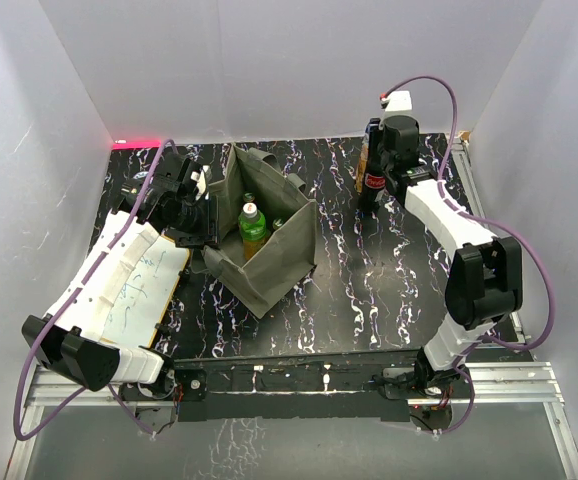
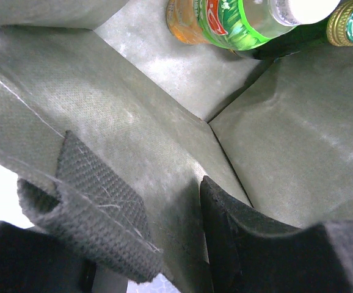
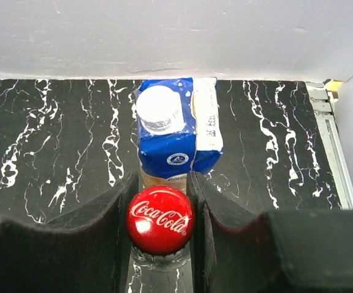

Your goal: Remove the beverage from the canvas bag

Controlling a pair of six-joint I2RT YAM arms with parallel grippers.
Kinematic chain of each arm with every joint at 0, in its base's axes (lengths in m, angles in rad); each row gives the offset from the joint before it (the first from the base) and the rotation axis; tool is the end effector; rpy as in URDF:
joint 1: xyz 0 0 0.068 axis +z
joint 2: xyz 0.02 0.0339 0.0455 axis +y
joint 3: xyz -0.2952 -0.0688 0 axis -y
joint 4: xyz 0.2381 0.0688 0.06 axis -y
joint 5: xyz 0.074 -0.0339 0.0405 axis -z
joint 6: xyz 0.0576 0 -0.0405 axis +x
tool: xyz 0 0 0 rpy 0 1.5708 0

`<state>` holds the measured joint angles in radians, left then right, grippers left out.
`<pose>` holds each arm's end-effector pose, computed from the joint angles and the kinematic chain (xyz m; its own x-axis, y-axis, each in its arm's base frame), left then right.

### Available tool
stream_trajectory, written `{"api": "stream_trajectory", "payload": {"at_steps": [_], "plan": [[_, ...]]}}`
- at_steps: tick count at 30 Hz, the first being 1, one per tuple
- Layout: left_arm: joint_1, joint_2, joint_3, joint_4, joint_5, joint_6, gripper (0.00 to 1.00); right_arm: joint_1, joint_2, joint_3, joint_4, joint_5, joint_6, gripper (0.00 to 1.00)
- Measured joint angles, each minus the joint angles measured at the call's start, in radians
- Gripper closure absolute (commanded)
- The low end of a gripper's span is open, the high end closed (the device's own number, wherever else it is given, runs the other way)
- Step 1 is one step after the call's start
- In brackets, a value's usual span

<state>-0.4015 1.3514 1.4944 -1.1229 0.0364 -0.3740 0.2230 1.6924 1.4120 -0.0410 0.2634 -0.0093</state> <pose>0.2350 -0.1020 0.3857 -0.8611 -0.0311 -0.5076 0.1016 0.9675 -0.2317 0.4170 0.0792 0.3573 -0.3083 -0.0791 -0.9480 0.0245 0.9955 -0.0911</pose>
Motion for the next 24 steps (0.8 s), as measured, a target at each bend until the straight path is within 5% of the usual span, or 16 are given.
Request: {"api": "stream_trajectory", "payload": {"at_steps": [6, 12, 18, 24], "plan": [[0.000, 0.000, 0.000, 0.001, 0.000, 0.000, 0.58, 0.000, -0.026, -0.039, 0.023, 0.008, 0.001, 0.54], [0.000, 0.000, 0.000, 0.001, 0.000, 0.000, 0.57, -0.001, -0.080, -0.051, 0.074, 0.025, 0.005, 0.20], [0.000, -0.001, 0.016, 0.001, 0.005, -0.013, 0.56, -0.001, -0.121, -0.051, 0.067, 0.026, 0.006, 0.03], [0.000, -0.007, 0.034, -0.005, 0.023, -0.065, 0.56, -0.001, -0.247, -0.105, -0.018, 0.000, 0.055, 0.02]]}}
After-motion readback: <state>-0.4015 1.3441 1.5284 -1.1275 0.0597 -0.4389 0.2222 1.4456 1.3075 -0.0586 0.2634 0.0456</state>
